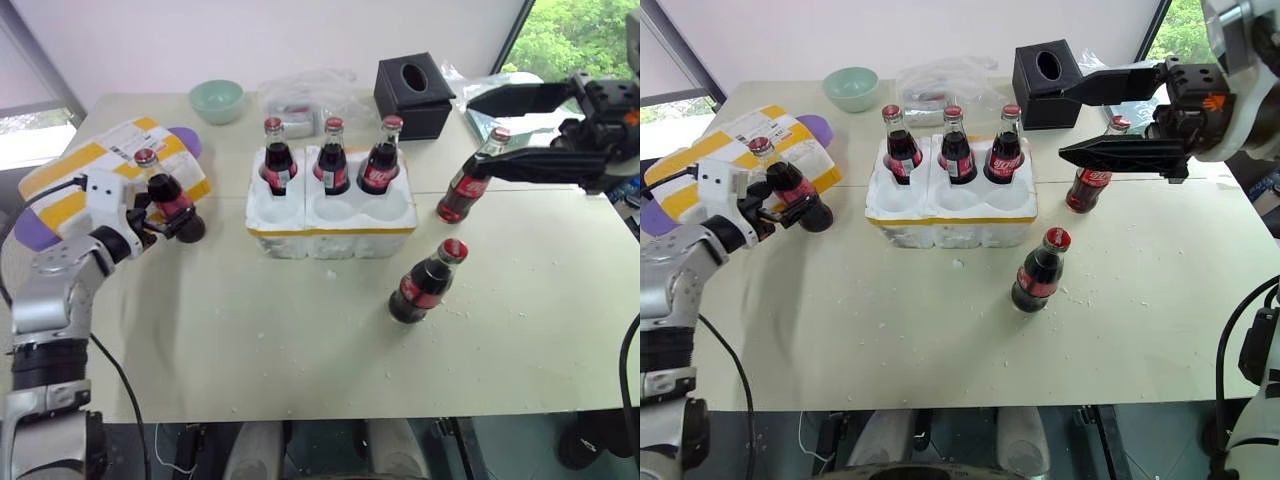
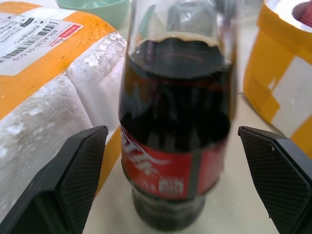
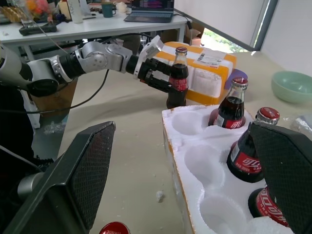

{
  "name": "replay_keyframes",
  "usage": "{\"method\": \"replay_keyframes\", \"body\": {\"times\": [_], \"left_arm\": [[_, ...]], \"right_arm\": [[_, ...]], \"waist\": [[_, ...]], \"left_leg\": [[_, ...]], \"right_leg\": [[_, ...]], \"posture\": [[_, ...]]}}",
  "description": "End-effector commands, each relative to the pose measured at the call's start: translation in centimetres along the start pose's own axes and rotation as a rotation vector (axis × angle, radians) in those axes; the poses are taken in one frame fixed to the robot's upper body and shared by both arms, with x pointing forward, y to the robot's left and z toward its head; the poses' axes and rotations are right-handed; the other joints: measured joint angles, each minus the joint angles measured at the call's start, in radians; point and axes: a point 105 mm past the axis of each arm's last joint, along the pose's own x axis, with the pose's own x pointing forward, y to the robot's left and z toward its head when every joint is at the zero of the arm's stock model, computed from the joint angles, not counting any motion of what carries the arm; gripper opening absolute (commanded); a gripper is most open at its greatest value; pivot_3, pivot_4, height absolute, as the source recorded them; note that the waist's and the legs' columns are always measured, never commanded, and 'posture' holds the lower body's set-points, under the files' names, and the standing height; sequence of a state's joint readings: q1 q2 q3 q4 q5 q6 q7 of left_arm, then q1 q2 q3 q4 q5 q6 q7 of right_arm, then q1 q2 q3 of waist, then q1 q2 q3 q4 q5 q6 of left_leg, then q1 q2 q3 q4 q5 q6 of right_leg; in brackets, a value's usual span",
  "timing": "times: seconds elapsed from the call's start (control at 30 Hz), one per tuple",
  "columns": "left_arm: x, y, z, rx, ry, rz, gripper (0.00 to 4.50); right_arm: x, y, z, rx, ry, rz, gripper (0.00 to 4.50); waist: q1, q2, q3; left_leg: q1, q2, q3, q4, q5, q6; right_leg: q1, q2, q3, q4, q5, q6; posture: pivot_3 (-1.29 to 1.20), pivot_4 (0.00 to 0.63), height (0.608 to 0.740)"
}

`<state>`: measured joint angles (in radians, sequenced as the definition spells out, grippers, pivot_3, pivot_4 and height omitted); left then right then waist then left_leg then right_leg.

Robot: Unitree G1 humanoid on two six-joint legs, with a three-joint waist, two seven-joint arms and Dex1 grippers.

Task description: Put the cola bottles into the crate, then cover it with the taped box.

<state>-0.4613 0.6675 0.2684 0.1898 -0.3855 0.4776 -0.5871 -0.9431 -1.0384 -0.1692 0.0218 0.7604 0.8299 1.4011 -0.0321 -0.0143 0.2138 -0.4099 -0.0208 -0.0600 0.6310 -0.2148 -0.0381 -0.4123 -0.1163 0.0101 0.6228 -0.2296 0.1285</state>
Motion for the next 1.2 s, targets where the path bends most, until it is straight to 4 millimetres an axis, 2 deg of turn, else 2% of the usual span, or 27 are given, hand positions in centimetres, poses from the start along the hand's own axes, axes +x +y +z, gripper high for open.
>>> {"method": "replay_keyframes", "body": {"times": [0.03, 0.17, 0.3, 0.33, 0.37, 0.4, 0.47, 0.67, 0.77, 0.87, 1.1, 1.2], "left_arm": [[0.9, 0.2, 1.1, 0.044, -0.034, 0.007, 4.48], [2.0, -0.3, 1.2, 0.049, -0.038, -0.018, 4.48], [2.3, -0.5, 1.3, 0.055, -0.041, -0.047, 4.48], [2.3, -0.5, 1.4, 0.055, -0.047, -0.049, 4.08], [2.2, -0.5, 1.6, 0.054, -0.053, -0.051, 3.93], [2.1, -0.3, 1.7, 0.052, -0.055, -0.048, 3.60], [2.0, 0.0, 1.7, 0.049, -0.050, -0.036, 2.77], [1.5, 0.3, 3.2, 0.030, -0.062, -0.060, 2.83], [1.3, -0.4, 4.6, 0.031, -0.071, -0.121, 2.83], [1.0, -1.8, 6.9, 0.022, -0.102, -0.221, 2.83], [-0.7, -6.3, 12.6, 0.066, -0.145, -0.537, 2.83], [-0.7, -8.3, 15.4, 0.079, -0.176, -0.635, 2.83]], "right_arm": [[-0.2, 0.4, 1.0, -0.047, -0.034, -0.003, 4.50], [-0.1, 0.4, 0.7, -0.044, -0.036, -0.012, 4.50], [-0.1, 0.4, 0.5, -0.041, -0.038, -0.023, 4.50], [-0.1, 0.4, 0.6, -0.040, -0.040, -0.028, 4.50], [-0.2, 0.4, 0.5, -0.038, -0.042, -0.033, 4.50], [-0.3, 0.3, 0.5, -0.036, -0.043, -0.038, 4.50], [-0.4, 0.3, 0.2, -0.031, -0.043, -0.046, 4.50], [-0.4, 0.2, -0.1, -0.028, -0.056, -0.065, 4.50], [-0.4, 0.2, -0.2, -0.028, -0.058, -0.067, 4.50], [-0.5, 0.1, -0.4, -0.025, -0.057, -0.072, 4.50], [-0.8, -0.1, -1.4, -0.008, -0.051, -0.091, 4.50], [-0.7, -0.2, -1.8, 0.010, -0.060, -0.098, 4.50]], "waist": [[0.000, 0.000, 0.000], [0.003, 0.000, 0.000], [0.009, 0.000, 0.000], [0.011, 0.000, 0.000], [0.013, 0.000, 0.000], [0.016, 0.000, 0.000], [0.018, 0.000, 0.000], [0.014, 0.000, 0.000], [0.015, -0.001, 0.000], [0.016, -0.002, 0.001], [0.018, -0.005, 0.003], [0.019, -0.005, 0.003]], "left_leg": [[0.000, 0.000, 0.000, 0.000, 0.000, 0.000], [0.000, 0.000, 0.000, 0.000, 0.000, 0.000], [0.000, 0.000, 0.000, 0.000, 0.000, 0.000], [0.000, 0.000, 0.000, 0.000, 0.000, 0.000], [0.000, 0.000, 0.000, 0.000, 0.000, 0.000], [0.000, 0.000, 0.000, 0.000, 0.000, 0.000], [0.000, 0.000, 0.000, 0.000, 0.000, 0.000], [0.000, 0.000, 0.000, 0.000, 0.000, 0.000], [0.000, 0.000, 0.000, 0.000, 0.000, 0.000], [-0.001, 0.000, 0.000, 0.000, 0.000, 0.000], [-0.006, 0.000, -0.001, 0.001, 0.000, 0.000], [-0.009, 0.000, -0.001, 0.002, 0.000, 0.000]], "right_leg": [[0.000, 0.000, 0.000, 0.000, 0.000, 0.000], [0.000, 0.000, 0.000, 0.000, 0.000, 0.000], [0.000, 0.000, 0.000, 0.000, 0.000, 0.001], [0.000, 0.000, 0.000, 0.000, 0.000, 0.001], [0.000, 0.000, 0.000, 0.000, 0.000, 0.001], [0.000, 0.000, 0.000, 0.000, 0.000, 0.001], [0.000, 0.000, 0.000, 0.000, 0.000, 0.001], [-0.001, 0.000, 0.000, 0.000, 0.001, 0.001], [-0.001, 0.000, 0.000, 0.000, 0.001, 0.001], [-0.001, 0.000, 0.000, 0.000, 0.001, 0.001], [-0.004, 0.000, 0.000, -0.001, 0.001, 0.002], [-0.007, 0.000, 0.000, 0.001, 0.001, 0.002]], "posture": [[0.00, 0.150, 0.737], [0.00, 0.150, 0.737], [0.00, 0.150, 0.737], [0.00, 0.150, 0.737], [0.00, 0.150, 0.737], [0.00, 0.150, 0.737], [0.00, 0.150, 0.737], [0.00, 0.150, 0.737], [0.00, 0.150, 0.737], [0.00, 0.150, 0.737], [0.00, 0.150, 0.737], [0.00, 0.150, 0.737]]}}
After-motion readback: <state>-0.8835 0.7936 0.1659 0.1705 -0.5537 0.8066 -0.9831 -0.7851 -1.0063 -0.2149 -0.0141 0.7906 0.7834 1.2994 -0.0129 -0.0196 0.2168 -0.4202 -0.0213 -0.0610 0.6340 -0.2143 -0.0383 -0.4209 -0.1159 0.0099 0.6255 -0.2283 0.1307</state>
